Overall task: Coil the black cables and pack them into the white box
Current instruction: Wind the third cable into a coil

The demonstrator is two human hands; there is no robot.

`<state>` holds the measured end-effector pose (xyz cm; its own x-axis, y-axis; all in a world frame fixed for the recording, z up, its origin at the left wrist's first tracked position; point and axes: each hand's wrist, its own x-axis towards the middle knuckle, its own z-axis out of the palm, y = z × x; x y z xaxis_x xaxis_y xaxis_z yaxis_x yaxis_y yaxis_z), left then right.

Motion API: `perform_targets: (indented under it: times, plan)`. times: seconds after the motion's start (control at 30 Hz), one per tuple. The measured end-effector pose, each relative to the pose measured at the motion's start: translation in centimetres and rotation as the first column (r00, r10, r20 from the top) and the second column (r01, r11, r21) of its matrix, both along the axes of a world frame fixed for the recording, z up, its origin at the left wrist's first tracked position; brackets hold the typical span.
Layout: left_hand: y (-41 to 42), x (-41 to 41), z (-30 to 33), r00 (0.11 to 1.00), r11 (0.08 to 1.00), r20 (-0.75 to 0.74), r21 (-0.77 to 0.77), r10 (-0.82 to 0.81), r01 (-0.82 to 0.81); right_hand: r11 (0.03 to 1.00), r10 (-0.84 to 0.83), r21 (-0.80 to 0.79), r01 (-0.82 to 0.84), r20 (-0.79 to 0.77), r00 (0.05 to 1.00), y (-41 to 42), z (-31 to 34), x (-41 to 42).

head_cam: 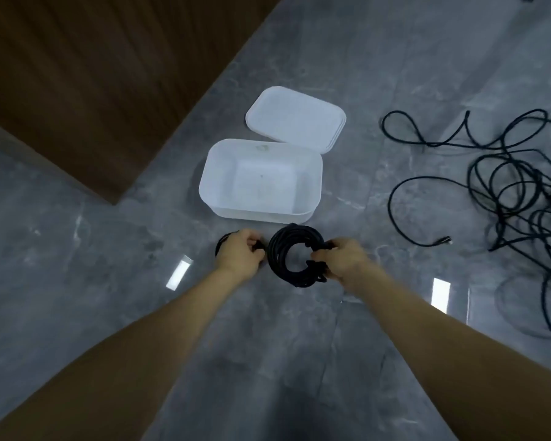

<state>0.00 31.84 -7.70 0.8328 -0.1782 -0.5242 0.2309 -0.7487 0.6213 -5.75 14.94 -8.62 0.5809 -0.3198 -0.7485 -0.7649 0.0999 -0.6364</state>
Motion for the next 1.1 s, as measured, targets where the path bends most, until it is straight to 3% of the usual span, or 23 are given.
perform_targets:
  times: [0.27, 0.4, 0.53, 0.87, 1.1]
  plan:
    - [2.8, 0.9, -3.7, 0.985, 0.982, 0.065, 0.111, -0.16, 0.152, 0.991, -0.056, -0.114, 0.064, 0.073, 0.996, 1.6, -5.5, 1.7]
    - [3.0, 1.2, -4.2, 0.986, 0.984, 0.077, 0.104, -0.151, 0.143, 0.94, 0.154, -0.315, -0.131, 0.05, 0.987, 1.3, -5.3, 2.1]
    - [1.5, 1.5, -3.7, 0.977, 0.984, 0.131, 0.092, -0.165, 0.154, 0.911, 0.241, -0.35, -0.218, 0.023, 0.97, 0.7, -5.0, 1.9]
    - [-7.8, 1.3, -1.6, 0.909, 0.949, 0.274, 0.052, -0.313, 0.311, 0.9, 0.23, -0.399, -0.175, 0.095, 0.969, -6.1, -1.4, 0.0]
    - [-17.7, -1.5, -0.6, 0.9, 0.926, 0.264, -0.056, -0.347, 0.373, 0.871, 0.12, -0.486, -0.075, 0.062, 0.991, -15.8, 0.2, -4.4]
